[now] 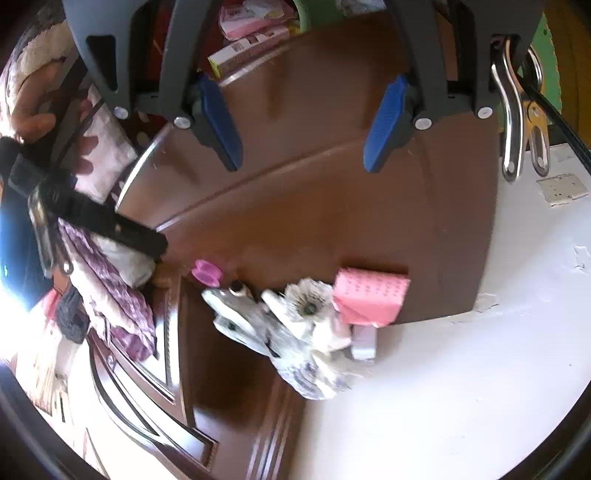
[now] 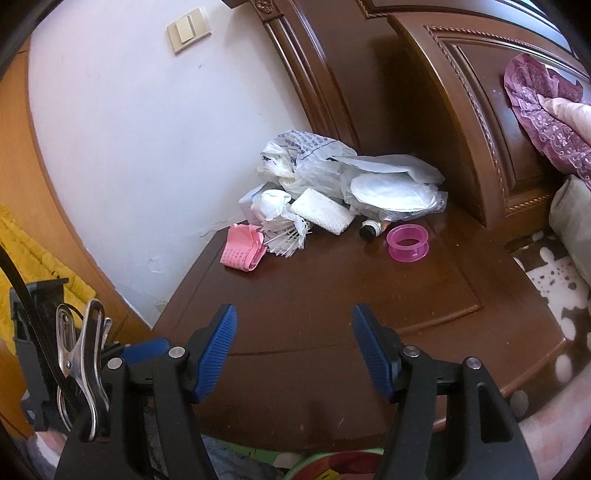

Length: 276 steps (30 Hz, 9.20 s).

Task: Collect trash
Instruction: 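Reach the left gripper to the pink paper package while the right gripper reaches the pink ring, then close the right gripper on the pink ring while the left gripper grasps the pink package, then lift the pink package with the left gripper while the right gripper lifts the pink ring, then lower both held items with both grippers over the red bin, then open both grippers to drop the pink package and pink ring into the bin, then move both grippers back up toward the white bags on the nightstand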

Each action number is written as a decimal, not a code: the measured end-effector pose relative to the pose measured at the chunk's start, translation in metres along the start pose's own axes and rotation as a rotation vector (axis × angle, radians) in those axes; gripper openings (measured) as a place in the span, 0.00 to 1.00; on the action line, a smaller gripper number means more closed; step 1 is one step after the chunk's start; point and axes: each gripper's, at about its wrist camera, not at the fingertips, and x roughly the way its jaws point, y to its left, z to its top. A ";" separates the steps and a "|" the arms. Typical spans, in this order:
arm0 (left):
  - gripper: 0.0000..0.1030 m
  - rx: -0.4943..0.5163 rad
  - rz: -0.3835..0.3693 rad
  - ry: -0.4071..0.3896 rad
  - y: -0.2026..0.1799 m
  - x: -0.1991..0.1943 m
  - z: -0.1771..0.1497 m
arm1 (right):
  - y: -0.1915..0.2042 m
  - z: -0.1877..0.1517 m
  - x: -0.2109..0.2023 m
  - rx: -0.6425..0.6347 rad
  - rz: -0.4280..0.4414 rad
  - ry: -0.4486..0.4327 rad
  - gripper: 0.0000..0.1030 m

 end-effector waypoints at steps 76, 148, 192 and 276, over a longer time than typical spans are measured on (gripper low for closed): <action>0.86 0.277 0.246 0.067 0.048 0.127 0.120 | -0.041 0.050 0.079 -0.234 -0.268 0.103 0.42; 0.79 0.271 -0.191 -0.120 -0.061 -0.010 0.006 | -0.043 -0.041 -0.095 -0.047 -0.168 -0.012 0.42; 0.79 0.669 -0.366 0.260 -0.156 0.069 -0.143 | -0.070 -0.180 -0.047 -0.028 -0.112 0.330 0.42; 0.94 0.585 -0.236 0.661 -0.131 0.124 -0.200 | -0.103 -0.217 -0.012 0.193 -0.098 0.458 0.78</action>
